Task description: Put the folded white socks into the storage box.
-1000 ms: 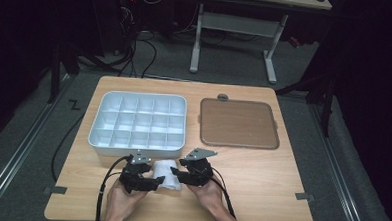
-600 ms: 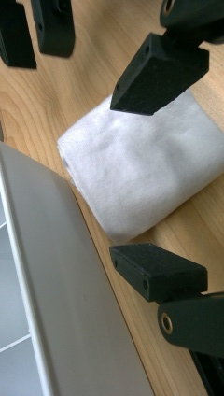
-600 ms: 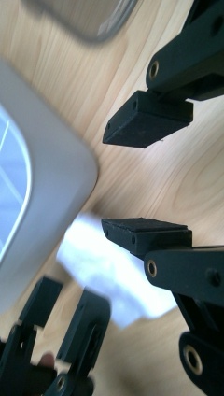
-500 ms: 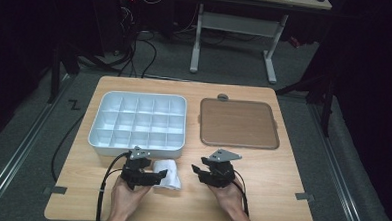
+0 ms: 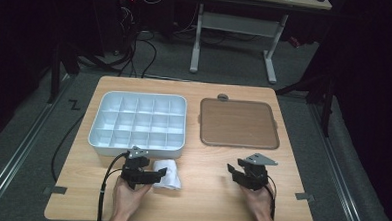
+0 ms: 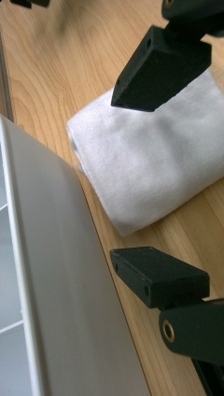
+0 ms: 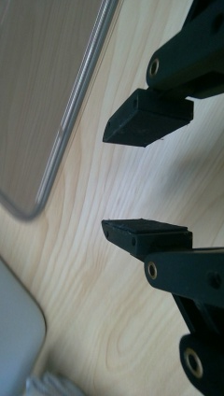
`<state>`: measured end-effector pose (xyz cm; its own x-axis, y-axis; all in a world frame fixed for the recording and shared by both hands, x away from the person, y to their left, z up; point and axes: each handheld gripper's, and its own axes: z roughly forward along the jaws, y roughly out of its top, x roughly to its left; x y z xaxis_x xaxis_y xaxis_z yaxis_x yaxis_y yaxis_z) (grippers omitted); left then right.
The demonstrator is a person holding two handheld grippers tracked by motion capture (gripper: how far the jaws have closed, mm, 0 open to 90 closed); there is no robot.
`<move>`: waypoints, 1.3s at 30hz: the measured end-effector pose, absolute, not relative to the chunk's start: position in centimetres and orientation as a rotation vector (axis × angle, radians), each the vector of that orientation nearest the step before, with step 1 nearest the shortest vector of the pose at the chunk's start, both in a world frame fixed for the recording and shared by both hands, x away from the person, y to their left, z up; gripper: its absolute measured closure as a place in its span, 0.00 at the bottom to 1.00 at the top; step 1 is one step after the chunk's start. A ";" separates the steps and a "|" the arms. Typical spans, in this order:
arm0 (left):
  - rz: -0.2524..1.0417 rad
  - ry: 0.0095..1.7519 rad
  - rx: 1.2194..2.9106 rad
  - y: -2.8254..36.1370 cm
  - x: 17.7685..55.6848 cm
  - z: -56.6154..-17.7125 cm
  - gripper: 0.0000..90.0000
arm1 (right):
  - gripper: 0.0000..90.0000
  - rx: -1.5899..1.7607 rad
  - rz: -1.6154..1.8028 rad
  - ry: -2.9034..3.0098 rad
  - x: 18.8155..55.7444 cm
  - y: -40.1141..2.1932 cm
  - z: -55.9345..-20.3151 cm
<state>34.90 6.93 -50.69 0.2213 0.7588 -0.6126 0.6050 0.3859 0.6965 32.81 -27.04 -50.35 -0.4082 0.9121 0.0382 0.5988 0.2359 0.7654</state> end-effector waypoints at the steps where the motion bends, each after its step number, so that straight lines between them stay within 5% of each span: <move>1: 0.178 1.471 1.293 7.0 34.9 -50.7 0.25 | 0.57 1.401 1.004 2.084 32.8 -27.6 -50.4; 27: 0.133 1.522 1.288 6.3 35.2 -52.7 0.31 | 0.48 1.496 0.854 2.000 31.9 -32.7 -53.1; 39: 0.109 1.458 1.303 5.9 34.5 -52.7 0.56 | 0.41 1.523 0.841 1.981 32.2 -32.8 -53.1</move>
